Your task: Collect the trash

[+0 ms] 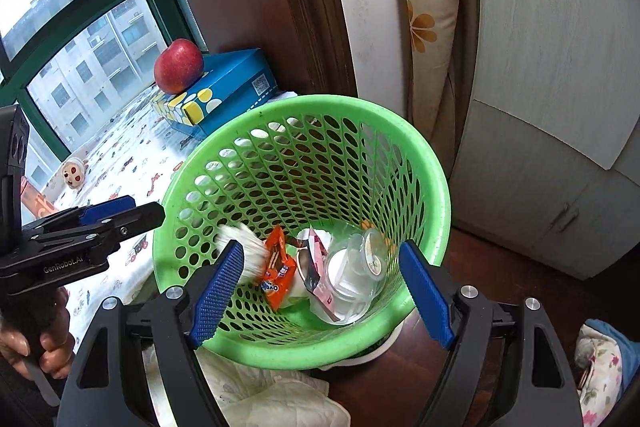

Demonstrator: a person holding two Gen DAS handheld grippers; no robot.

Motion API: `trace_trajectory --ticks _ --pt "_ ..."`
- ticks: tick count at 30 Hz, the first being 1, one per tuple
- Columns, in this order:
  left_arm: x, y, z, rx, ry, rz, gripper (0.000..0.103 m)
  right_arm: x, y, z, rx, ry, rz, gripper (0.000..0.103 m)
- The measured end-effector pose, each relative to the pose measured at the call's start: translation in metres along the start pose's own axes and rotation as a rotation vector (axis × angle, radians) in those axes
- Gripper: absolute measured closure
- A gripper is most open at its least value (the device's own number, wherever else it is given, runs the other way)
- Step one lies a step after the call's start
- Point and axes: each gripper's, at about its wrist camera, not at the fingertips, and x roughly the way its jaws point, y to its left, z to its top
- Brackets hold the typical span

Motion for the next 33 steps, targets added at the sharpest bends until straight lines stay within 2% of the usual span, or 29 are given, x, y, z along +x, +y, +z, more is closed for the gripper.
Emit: trace_trajectory --ticks 5,12,14,16,23,27,33 --pt "-0.008 0.009 -0.003 -0.016 -0.009 0.020 0.033 -0.001 0.007 -0.002 -0.007 0.001 0.019 0.026" --pt "-0.030 0.030 -0.006 -0.045 -0.048 0.093 0.028 -0.001 0.028 -0.005 -0.040 0.006 0.054 0.026" --pt "-0.038 0.037 -0.008 -0.055 -0.059 0.112 0.027 -0.001 0.035 -0.005 -0.052 0.006 0.063 0.022" --pt "-0.046 0.045 -0.010 -0.066 -0.071 0.129 0.026 -0.002 0.044 -0.006 -0.067 0.004 0.074 0.022" --pt "-0.076 0.077 -0.023 -0.107 -0.112 0.222 0.016 -0.002 0.078 -0.005 -0.124 0.003 0.125 0.019" --pt "-0.091 0.098 -0.031 -0.144 -0.128 0.261 0.015 -0.002 0.099 -0.004 -0.159 0.000 0.153 0.017" --pt "-0.116 0.127 -0.046 -0.191 -0.155 0.340 0.008 -0.003 0.127 0.000 -0.205 -0.009 0.192 0.015"
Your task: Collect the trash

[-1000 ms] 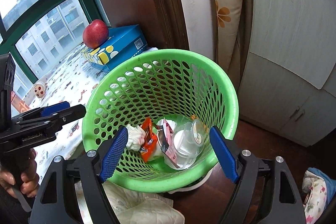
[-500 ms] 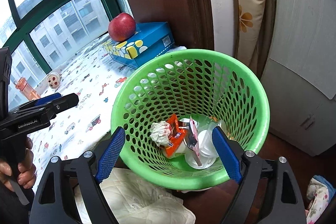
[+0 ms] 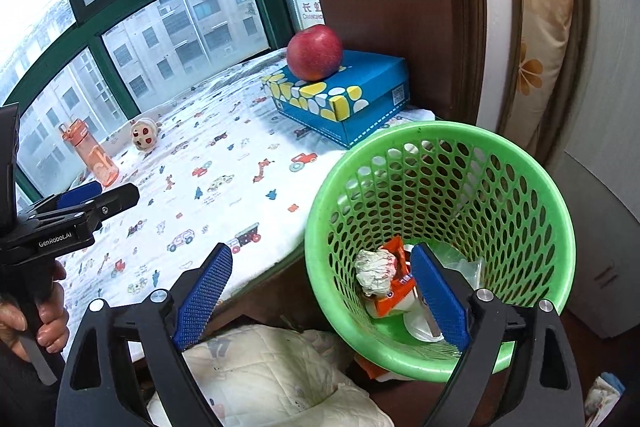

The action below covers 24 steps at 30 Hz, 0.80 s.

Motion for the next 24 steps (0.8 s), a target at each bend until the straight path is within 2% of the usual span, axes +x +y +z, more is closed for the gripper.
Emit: trace_trajectory --ticks 11,24 --pt "-0.027 0.060 -0.017 -0.068 -0.020 0.147 0.006 0.014 0.052 0.014 -0.086 -0.019 0.059 0.013" --pt "-0.052 0.108 -0.050 -0.167 -0.046 0.251 0.006 0.016 0.098 0.000 -0.161 -0.045 0.074 0.011"
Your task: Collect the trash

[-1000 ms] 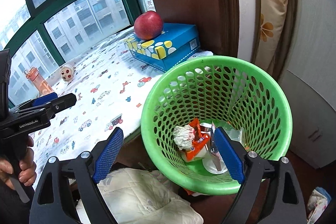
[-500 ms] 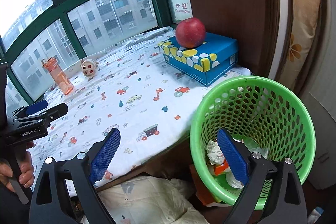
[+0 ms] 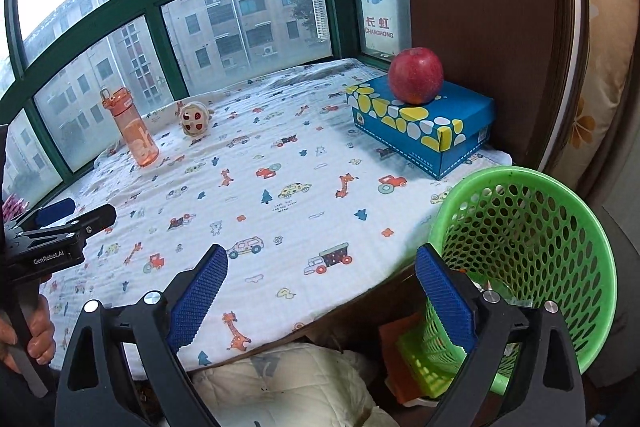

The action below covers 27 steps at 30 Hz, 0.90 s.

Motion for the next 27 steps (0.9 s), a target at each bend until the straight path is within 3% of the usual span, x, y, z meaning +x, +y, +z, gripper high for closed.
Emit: trace_trajectory --ticks 9,27 --pt "-0.022 0.011 -0.012 -0.015 -0.068 0.037 0.006 -0.005 0.008 -0.003 0.003 -0.013 0.015 0.011" --pt "-0.035 0.012 -0.017 -0.008 -0.089 0.018 0.005 -0.015 0.010 -0.005 0.006 -0.025 0.014 0.010"
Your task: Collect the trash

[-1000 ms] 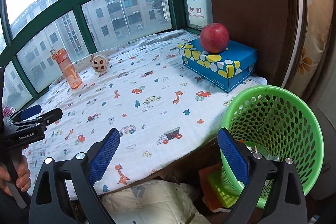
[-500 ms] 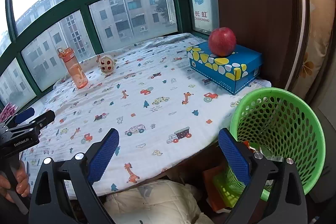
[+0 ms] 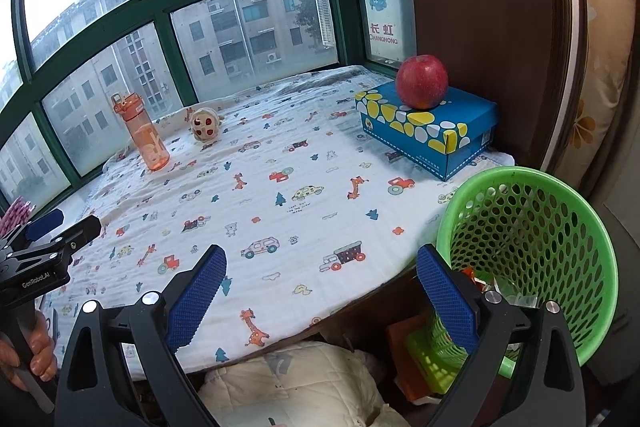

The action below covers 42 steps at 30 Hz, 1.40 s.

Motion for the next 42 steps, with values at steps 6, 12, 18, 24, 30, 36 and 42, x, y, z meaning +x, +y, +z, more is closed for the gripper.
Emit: trace_trajectory --ticks 6,12,18,24,30,36,42 --pt "-0.0045 -0.0018 -0.0025 0.009 -0.003 -0.005 0.005 -0.0031 0.0003 0.0005 0.004 -0.003 0.002 0.010" --pt "-0.0041 -0.0015 -0.0020 0.008 -0.005 -0.004 0.005 -0.0033 0.0004 0.0002 0.004 -0.003 0.002 0.010" --pt "-0.0063 -0.0028 -0.0029 0.010 -0.006 -0.004 0.005 -0.0051 0.0021 0.0003 0.006 -0.003 0.002 0.010" --pt "-0.0094 -0.0042 -0.0041 0.010 -0.006 -0.004 0.005 -0.0058 0.0027 0.0006 0.007 -0.003 0.003 0.010" --pt "-0.0086 -0.0039 -0.0042 0.011 -0.004 -0.003 0.005 -0.0059 0.0031 0.0003 0.007 -0.002 0.005 0.010" --pt "-0.0084 -0.0035 -0.0043 0.010 -0.005 -0.004 0.005 -0.0042 0.0068 -0.0006 0.005 0.003 0.008 0.010" --pt "-0.0086 -0.0038 -0.0047 0.012 -0.002 -0.005 0.005 -0.0001 0.0064 -0.0020 0.003 0.010 0.013 0.010"
